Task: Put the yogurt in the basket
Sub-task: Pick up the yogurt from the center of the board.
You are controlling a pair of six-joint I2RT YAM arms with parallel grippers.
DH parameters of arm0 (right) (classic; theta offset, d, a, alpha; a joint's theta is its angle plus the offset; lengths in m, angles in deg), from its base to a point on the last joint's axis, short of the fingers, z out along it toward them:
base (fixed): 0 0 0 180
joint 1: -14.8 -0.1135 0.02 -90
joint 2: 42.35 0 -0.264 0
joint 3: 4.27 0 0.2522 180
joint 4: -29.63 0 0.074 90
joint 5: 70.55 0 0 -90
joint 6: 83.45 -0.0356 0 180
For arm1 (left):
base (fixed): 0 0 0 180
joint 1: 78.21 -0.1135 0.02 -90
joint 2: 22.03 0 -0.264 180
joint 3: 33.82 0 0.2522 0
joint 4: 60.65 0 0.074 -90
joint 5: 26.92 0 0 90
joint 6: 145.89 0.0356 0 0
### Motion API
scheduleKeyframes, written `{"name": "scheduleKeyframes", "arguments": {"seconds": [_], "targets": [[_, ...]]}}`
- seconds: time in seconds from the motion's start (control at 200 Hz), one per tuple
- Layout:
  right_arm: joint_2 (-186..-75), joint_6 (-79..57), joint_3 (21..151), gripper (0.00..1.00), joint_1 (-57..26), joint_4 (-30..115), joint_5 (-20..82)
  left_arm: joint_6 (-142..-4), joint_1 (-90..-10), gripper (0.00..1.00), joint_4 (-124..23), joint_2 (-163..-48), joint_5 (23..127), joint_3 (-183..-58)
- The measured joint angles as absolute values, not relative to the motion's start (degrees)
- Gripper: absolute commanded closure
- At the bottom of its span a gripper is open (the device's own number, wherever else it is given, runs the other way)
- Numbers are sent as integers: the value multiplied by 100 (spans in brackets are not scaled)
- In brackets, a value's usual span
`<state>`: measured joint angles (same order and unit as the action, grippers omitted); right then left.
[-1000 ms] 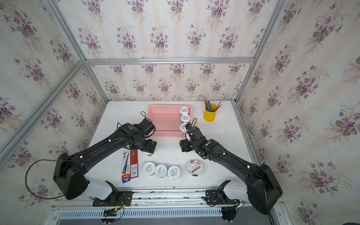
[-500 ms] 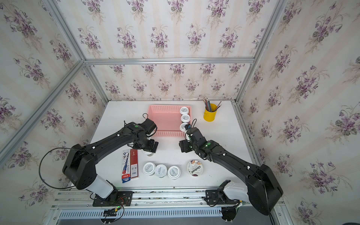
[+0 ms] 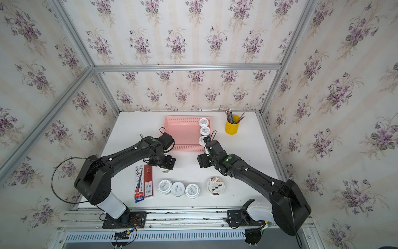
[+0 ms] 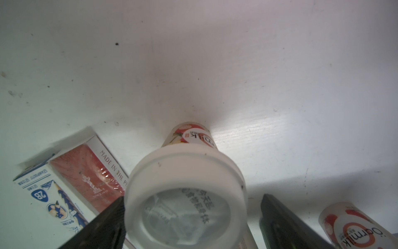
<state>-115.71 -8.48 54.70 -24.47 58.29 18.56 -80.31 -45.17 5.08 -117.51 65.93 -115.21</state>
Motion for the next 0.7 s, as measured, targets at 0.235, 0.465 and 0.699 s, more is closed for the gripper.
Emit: {"name": "scheduleKeyframes", "arguments": {"seconds": [0.235, 0.465, 0.699], "targets": [[-11687, -832, 5510, 19, -2447, 5831, 1834, -8031, -4517, 4, 449, -11688, 6593, -11447], [-11744, -802, 5523, 19, -2447, 5827, 1788, -8040, -4517, 9, 418, -11543, 6571, -11268], [-11849, -784, 5534, 19, -2447, 5829, 1771, -8079, -4517, 18, 293, -11436, 6525, -11126]]}}
